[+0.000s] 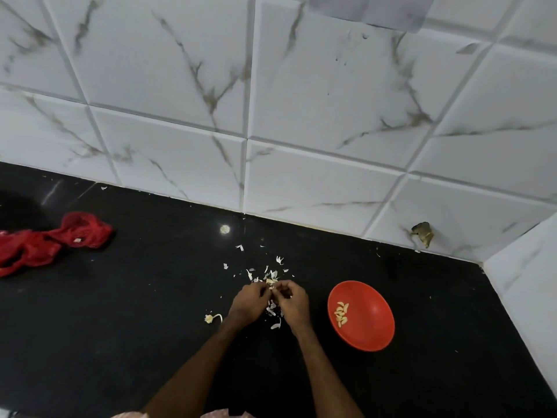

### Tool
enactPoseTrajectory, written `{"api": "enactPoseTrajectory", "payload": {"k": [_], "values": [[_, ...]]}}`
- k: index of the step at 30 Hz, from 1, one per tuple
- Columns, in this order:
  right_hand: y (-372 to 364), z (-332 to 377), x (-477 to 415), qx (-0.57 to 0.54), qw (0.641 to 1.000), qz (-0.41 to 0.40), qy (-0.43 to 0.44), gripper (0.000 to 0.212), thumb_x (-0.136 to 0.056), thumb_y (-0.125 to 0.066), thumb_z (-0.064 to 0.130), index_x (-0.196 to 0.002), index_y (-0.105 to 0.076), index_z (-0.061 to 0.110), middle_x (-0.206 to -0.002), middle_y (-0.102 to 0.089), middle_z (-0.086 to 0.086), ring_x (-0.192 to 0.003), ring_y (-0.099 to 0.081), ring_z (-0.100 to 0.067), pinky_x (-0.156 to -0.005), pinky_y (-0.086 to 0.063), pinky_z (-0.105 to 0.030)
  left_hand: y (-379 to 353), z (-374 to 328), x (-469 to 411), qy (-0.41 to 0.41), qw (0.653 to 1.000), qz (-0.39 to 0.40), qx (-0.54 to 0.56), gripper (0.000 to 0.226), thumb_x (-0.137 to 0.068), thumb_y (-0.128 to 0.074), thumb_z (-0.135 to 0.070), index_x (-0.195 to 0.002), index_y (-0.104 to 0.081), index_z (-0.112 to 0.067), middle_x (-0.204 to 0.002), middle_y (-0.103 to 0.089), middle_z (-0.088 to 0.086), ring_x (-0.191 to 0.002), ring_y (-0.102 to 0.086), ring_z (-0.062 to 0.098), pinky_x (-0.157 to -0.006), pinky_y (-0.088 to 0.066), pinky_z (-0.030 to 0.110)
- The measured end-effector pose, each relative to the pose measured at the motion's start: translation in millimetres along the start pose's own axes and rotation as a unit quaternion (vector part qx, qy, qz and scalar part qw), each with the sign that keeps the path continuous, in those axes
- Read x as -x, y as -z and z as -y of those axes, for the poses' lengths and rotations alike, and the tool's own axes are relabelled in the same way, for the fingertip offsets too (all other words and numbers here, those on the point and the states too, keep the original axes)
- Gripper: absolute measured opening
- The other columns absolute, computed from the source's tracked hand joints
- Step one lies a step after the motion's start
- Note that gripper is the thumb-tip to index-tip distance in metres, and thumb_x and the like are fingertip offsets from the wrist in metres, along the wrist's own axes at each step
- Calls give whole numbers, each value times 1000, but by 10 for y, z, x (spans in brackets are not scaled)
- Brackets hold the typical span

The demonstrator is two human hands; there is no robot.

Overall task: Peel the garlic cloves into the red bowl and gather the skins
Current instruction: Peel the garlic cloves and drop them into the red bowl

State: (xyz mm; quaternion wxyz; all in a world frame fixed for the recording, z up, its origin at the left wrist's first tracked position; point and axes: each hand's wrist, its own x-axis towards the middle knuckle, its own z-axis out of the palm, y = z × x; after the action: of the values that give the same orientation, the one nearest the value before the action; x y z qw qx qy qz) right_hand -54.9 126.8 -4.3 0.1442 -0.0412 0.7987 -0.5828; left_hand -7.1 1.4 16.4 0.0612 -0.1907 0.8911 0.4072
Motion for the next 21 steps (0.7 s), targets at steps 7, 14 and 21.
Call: {"api": "enactPoseTrajectory", "payload": {"k": [7, 14, 21], "values": [[9, 58, 29, 88, 994, 4, 65, 21, -81, -69, -3, -82, -73, 18, -84, -72, 8, -83, -68, 0, -77, -53, -15, 8, -122, 3, 41, 999, -4, -28, 32, -95, -48, -38, -85, -66, -13, -90, -70, 10, -86, -66, 30, -74, -51, 36], [28, 100, 23, 116, 986, -15, 116, 25, -78, -65, -8, -69, -67, 15, -76, -64, -2, -72, -61, -5, -66, -51, -24, -17, -215, -73, 84, 996, -12, -3, 37, -93, -54, -34, -65, -54, -9, -77, -66, 13, -77, -63, 31, -64, -41, 31], [54, 120, 44, 101, 989, -18, 106, 28, -79, -67, -8, -70, -67, 19, -74, -64, 3, -70, -61, -2, -65, -47, -15, -34, -267, -110, 103, 995, -15, 7, 36, -93, -55, -34, -71, -58, -5, -83, -68, 16, -84, -65, 32, -65, -39, 29]]}}
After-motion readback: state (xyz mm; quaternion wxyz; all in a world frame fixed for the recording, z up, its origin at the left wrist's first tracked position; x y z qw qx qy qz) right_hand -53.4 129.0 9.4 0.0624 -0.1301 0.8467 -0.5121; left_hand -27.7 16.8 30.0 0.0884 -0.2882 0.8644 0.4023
